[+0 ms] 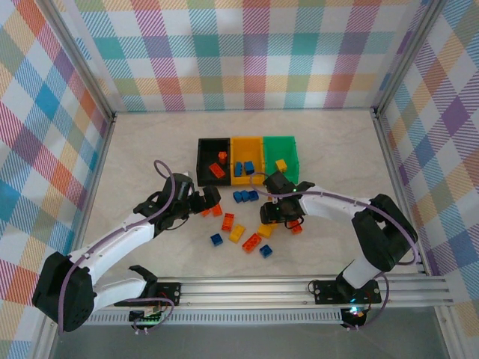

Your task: Sort the legos into containers by color

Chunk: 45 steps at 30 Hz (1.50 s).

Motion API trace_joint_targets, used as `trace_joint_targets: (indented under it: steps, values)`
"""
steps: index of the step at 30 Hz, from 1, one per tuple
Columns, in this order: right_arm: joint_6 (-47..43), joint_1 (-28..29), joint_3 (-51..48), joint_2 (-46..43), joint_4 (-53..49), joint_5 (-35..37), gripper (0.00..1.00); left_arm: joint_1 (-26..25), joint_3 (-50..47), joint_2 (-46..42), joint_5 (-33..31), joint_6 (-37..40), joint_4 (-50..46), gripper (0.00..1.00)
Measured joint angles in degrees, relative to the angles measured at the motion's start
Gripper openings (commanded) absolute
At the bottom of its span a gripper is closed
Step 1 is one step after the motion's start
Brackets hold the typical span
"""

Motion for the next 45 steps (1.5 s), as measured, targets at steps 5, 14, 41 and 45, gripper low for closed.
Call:
trace_joint_targets:
  steps: [5, 14, 41, 45]
  values:
    - [0.09, 0.00, 0.00, -0.11, 0.11, 0.04, 0.34, 0.22, 0.00, -0.22, -0.48, 0.02, -0.11, 1.00]
    - [-0.63, -0.50, 0.52, -6.99, -2.03, 2.54, 0.27, 0.37, 0.00, -1.01, -1.07, 0.04, -1.09, 1.00]
    - [-7.65, -15.06, 40.79, 24.41, -5.84, 9.27, 0.58, 0.74, -1.84, -4.74, -1.46, 0.04, -4.83, 1.00]
    - [-7.34, -15.04, 40.98, 24.26, -5.81, 8.79, 0.71, 0.74, -1.81, -4.79, -1.42, 0.22, -5.81, 1.00]
